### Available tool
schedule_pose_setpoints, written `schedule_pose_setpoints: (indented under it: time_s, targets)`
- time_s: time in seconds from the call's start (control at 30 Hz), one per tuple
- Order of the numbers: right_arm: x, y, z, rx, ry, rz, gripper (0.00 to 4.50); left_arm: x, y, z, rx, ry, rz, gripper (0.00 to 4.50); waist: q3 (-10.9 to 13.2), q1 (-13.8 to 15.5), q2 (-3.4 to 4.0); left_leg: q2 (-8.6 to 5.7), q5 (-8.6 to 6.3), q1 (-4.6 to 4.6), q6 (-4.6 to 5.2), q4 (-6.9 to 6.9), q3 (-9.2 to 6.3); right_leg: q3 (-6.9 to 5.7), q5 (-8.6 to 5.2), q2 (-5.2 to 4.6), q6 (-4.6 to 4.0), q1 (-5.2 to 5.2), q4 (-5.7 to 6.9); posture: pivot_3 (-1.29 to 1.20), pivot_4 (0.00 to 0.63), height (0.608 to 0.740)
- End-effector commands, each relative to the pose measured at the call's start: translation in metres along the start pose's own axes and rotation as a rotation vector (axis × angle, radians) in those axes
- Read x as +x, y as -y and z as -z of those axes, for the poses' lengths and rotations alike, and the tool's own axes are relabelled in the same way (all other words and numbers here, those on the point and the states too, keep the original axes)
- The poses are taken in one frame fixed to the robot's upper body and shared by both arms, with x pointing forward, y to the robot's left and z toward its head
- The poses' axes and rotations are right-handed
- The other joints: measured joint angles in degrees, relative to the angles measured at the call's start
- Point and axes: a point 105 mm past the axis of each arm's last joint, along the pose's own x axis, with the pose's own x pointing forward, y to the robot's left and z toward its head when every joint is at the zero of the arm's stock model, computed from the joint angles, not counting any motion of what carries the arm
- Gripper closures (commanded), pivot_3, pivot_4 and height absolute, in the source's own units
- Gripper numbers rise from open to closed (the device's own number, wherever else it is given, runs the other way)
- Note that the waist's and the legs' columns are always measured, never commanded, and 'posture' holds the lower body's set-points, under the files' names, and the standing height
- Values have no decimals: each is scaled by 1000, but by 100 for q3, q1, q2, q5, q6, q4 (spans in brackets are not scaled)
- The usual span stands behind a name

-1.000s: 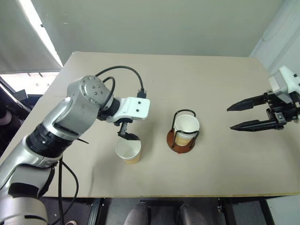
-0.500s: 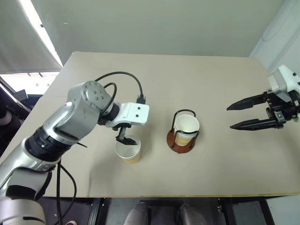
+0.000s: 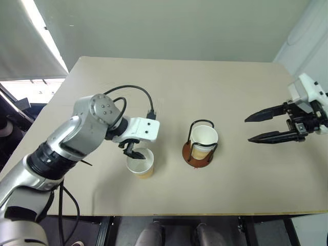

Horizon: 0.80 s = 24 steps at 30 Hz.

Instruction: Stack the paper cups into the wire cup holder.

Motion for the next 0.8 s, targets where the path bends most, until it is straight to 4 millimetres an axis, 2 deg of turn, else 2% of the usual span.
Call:
schedule_pose_setpoints:
  time_s: [0.03,0.2,0.23,0.53,0.8]
  targets:
    - [-2,1,-7,-36,-2,26,1833,2,0,-4,-4,47,7,2405,0,0,0,0,0,0,0,0,0,0,0,0,0,1,0,0,150,740]
    - [-1,3,-7,-58,11,56,1833,5,1,-8,7,101,42,4311,0,-1,0,0,0,2,0,0,0,0,0,0,-1,1,3,0,150,740]
    - [-1,4,-7,-61,14,59,1833,5,1,-8,5,112,48,4471,0,1,0,0,0,3,0,0,0,0,0,0,-1,1,3,0,150,740]
    - [2,8,-7,-84,42,81,1833,-8,-2,-12,50,181,91,4471,0,2,0,0,0,3,-1,0,0,0,-1,-1,-1,1,5,0,150,740]
    - [2,16,-9,-99,42,96,1833,-42,-33,-31,70,274,2,4471,0,2,0,-1,0,2,0,1,0,0,0,-2,-1,1,4,0,150,740]
